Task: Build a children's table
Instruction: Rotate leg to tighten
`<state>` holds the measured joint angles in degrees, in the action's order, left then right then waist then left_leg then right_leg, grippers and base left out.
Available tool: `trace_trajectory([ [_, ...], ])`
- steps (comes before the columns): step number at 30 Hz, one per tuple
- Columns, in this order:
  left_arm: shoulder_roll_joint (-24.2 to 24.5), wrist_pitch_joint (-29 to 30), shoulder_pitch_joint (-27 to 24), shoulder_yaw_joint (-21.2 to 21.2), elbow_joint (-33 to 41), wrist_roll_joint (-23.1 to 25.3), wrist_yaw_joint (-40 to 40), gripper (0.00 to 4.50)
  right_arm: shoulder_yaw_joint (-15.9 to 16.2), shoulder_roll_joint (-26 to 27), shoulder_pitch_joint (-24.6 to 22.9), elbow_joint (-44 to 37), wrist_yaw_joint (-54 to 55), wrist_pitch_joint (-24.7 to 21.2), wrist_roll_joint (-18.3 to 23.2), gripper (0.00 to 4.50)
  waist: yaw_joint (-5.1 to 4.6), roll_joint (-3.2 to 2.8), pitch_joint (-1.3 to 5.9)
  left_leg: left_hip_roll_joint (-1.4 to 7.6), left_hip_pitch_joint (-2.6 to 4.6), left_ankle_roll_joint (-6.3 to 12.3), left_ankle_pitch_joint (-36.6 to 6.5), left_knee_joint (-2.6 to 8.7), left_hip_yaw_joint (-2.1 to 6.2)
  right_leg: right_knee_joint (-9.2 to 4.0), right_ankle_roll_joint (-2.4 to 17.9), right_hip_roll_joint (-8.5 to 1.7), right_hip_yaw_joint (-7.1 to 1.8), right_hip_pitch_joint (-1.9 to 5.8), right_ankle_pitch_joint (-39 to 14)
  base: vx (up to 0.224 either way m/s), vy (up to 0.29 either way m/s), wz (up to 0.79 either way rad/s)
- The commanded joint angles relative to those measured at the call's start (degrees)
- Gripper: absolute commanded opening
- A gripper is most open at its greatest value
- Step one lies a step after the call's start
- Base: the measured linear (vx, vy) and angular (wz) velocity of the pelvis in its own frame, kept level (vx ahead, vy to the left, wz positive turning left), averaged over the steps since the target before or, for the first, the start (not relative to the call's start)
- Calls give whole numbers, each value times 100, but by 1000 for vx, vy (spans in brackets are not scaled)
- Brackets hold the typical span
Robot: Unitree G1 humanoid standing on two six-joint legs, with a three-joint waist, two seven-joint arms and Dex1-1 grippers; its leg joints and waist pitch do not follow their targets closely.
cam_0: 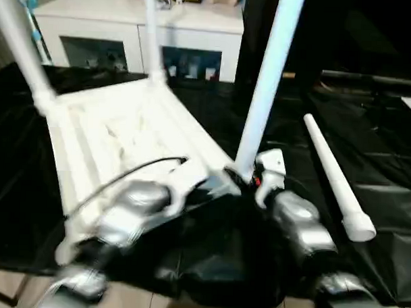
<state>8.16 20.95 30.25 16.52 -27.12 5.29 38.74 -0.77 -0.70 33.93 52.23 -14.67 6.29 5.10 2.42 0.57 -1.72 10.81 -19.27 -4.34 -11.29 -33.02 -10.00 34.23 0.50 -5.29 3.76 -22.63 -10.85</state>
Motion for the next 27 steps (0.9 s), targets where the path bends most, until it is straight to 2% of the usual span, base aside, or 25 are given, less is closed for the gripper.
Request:
trace_trajectory([
  [1, -326, 22, -14, -44, -503, -14, -702, 0, 59, 417, 18, 448, 444, -98, -1, 268, -10, 31, 192, 139, 11, -19, -2255, 454, 115, -657, 358, -292, -158, 99, -3342, 0, 0, 0],
  [2, -371, 1, 10, -50, -559, 8, -789, 0, 28, 474, 63, 525, 556, -57, 7, 268, -3, 24, 196, 143, 10, 2, -2231, 456, 113, -655, 385, -296, -162, 91, -3253, 0, 0, 0],
  [3, -447, -62, 53, -44, -674, 72, -883, 0, 32, 581, 152, 692, 841, 74, -107, 268, -6, 59, 199, 147, -19, 43, -2206, 468, 108, -645, 403, -282, -163, 102, -3102, 0, 0, 0],
  [5, -475, -151, 77, -20, -741, 148, -936, 0, 58, 663, 218, 814, 1035, 149, -215, 268, -11, 18, 200, 150, -27, 68, -2213, 480, 107, -636, 440, -292, -169, 101, -3011, 0, 0, 0],
  [9, -394, -411, 50, 69, -776, 212, -741, 0, -2, 779, 280, 843, 850, 328, -151, 268, -21, 23, 179, 157, -23, 119, -2377, 503, 113, -664, 402, -299, -156, 96, -3113, 0, 0, 0],
  [11, -318, -557, 1, 102, -734, 203, -616, 0, -92, 778, 294, 792, 656, 428, -38, 324, -15, 29, 196, 157, -11, 136, -2397, 503, 111, -680, 366, -318, -169, 93, -3148, 0, 0, 0],
  [13, -282, -543, -42, 86, -684, 163, -561, 0, -118, 721, 314, 781, 542, 511, -11, 341, -21, 28, 188, 157, -44, 176, -2350, 510, 105, -676, 396, -323, -174, 99, -3113, 0, 0, 0],
  [14, -221, -591, -89, 96, -631, 161, -482, 0, -153, 646, 339, 774, 455, 593, 12, 347, -36, 43, 184, 149, -70, 189, -2343, 517, 117, -686, 350, -326, -153, 121, -3280, 0, 0, 0],
  [16, -193, -613, -115, 102, -606, 164, -434, 0, -160, 604, 349, 772, 439, 639, 5, 373, -28, 36, 208, 159, -97, 190, -2118, 518, 118, -679, 346, -346, -171, 145, -3198, 0, 0, 0],
  [18, -95, -659, -188, 123, -522, 178, -290, 0, -135, 444, 361, 723, 209, 715, -21, 385, -16, 64, 229, 165, -102, 237, -1932, 507, 95, -651, 423, -340, -188, 145, -2949, 0, 0, 0],
  [21, 81, -654, -286, 162, -369, 166, -76, 0, 9, 139, 302, 539, -337, 624, -114, 402, 12, 55, 237, 180, -137, 336, -1610, 494, 66, -599, 607, -322, -196, 164, -2446, 0, 0, 0],
  [22, 179, -644, -337, 176, -272, 138, 56, 0, 92, -49, 243, 404, -719, 552, -136, 402, 10, 73, 225, 192, -134, 372, -1582, 490, 55, -593, 682, -320, -199, 159, -2390, 0, 0, 0],
  [23, 301, -702, -387, 198, -172, 111, 236, 0, 177, -260, 166, 231, -1215, 459, -113, 402, 28, 76, 230, 185, -139, 431, -1564, 477, 47, -589, 675, -316, -197, 184, -2423, 0, 0, 0],
  [25, 479, -698, -457, 206, -26, 55, 507, 0, 319, -580, 36, -50, -1968, 388, -75, 402, 46, 70, 250, 200, -142, 482, -1419, 464, 41, -567, 760, -323, -205, 182, -2239, 0, 0, 0],
  [27, 732, -776, -545, 257, 150, -8, 918, 0, 498, -938, -129, -382, -2786, 458, -48, 402, 83, 46, 265, 207, -155, 560, -1133, 442, 27, -515, 903, -312, -202, 212, -1772, 26, -13, 1],
])
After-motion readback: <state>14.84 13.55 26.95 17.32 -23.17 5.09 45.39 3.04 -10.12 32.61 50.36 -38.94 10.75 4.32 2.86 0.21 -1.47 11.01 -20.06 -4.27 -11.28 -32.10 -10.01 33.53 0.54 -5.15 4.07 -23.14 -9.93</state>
